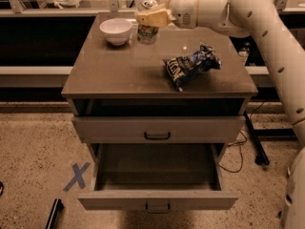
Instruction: Place 7up can into middle drawer
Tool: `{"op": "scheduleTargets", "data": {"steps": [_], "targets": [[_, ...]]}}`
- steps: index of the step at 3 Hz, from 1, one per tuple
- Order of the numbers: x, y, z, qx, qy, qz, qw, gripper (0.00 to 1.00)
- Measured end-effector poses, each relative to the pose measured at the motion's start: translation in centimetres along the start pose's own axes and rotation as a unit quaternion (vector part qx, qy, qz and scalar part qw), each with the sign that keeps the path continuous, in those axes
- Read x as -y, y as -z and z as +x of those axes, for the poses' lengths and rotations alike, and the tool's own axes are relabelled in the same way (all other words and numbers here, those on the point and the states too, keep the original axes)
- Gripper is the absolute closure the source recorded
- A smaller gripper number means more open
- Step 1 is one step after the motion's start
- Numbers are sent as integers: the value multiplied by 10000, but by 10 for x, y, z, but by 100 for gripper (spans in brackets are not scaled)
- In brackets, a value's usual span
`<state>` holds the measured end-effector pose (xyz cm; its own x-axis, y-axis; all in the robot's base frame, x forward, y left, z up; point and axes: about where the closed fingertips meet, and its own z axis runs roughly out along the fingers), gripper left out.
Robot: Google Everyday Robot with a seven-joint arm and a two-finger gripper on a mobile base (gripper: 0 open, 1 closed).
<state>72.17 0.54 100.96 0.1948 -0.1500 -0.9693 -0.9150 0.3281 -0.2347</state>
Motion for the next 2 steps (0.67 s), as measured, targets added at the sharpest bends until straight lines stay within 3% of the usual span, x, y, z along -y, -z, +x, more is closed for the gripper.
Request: {"op": "scheduleTargets", "data": {"steps": [1,2], "targets": [[-69,12,-14,44,31,-752,9972,100],[-135,47,-1,6,-283,-1186,9925,100]]}}
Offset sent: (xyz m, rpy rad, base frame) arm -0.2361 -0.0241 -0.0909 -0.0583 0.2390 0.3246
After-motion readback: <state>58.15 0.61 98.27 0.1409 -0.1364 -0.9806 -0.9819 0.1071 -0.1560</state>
